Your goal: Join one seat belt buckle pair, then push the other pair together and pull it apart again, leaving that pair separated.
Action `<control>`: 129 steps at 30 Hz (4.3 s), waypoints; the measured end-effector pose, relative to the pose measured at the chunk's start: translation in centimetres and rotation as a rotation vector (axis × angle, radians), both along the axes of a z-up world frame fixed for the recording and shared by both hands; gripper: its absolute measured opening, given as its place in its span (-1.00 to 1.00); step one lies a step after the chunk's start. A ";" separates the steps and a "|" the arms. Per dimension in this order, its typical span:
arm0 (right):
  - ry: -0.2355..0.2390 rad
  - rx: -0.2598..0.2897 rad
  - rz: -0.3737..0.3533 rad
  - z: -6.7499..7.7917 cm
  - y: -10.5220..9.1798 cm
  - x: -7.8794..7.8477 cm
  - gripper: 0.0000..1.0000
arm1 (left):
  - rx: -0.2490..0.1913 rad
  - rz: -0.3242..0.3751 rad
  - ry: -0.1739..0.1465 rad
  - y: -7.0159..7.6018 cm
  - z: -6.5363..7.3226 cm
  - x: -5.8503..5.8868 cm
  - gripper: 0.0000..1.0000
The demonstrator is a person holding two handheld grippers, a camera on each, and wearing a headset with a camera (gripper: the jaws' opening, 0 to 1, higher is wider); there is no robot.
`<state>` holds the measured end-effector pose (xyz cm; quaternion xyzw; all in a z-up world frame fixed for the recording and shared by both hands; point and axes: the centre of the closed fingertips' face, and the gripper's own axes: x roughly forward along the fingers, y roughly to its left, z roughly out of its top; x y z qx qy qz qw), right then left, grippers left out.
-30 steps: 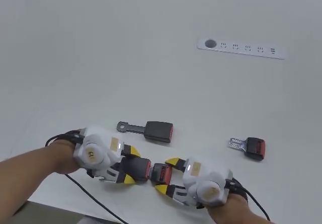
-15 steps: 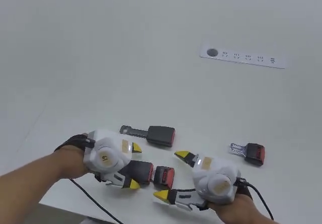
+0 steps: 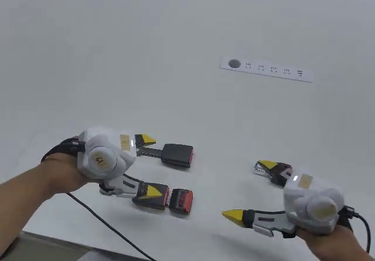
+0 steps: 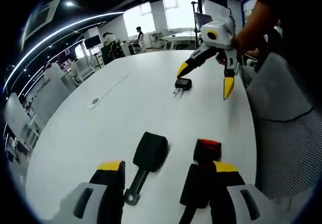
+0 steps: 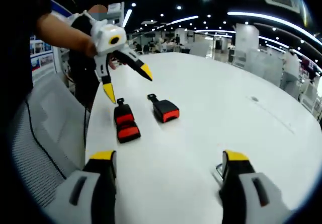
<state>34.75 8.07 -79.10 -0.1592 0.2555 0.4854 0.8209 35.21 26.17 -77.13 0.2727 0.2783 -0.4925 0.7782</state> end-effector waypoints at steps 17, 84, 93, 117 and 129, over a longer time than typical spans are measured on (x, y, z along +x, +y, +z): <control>0.052 -0.032 -0.037 -1.4 -6.8 4.5 0.73 | 0.037 -0.041 0.001 -1.0 -1.1 4.8 0.51; 0.103 -0.156 0.273 -5.5 -7.9 5.7 -0.29 | 0.150 -0.174 0.199 -2.5 -7.6 5.0 -0.28; 0.097 -0.127 0.256 -5.7 -4.6 5.8 -0.29 | 0.160 -0.161 0.212 -2.5 -7.6 5.0 -0.27; 0.078 -0.055 0.281 -6.2 5.1 5.7 -0.29 | 0.184 -0.165 0.221 -2.5 -7.6 5.0 -0.28; 0.073 -0.029 0.301 -6.2 8.2 5.3 -0.29 | 0.194 -0.183 0.216 -2.5 -7.7 5.0 -0.28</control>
